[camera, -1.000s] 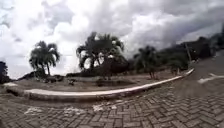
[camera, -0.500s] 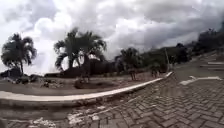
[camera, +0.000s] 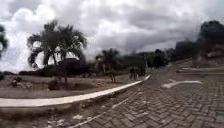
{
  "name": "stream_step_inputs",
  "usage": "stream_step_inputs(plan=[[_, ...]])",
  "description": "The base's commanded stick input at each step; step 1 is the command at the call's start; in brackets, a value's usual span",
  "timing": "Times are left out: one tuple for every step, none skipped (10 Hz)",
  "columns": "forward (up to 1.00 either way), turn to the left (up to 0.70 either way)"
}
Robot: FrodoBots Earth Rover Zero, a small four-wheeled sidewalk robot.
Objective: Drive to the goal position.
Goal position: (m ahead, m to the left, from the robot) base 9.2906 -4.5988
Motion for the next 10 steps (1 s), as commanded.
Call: stream_step_inputs(plan=[[0.85,-0.27],[0.85,-0.27],[0.85,-0.27],[0.85,-0.27],[0.85,-0.27],[0.85,-0.14],[0.85,0.0],[0.85,-0.16],[0.85,-0.27],[0.85,-0.27]])
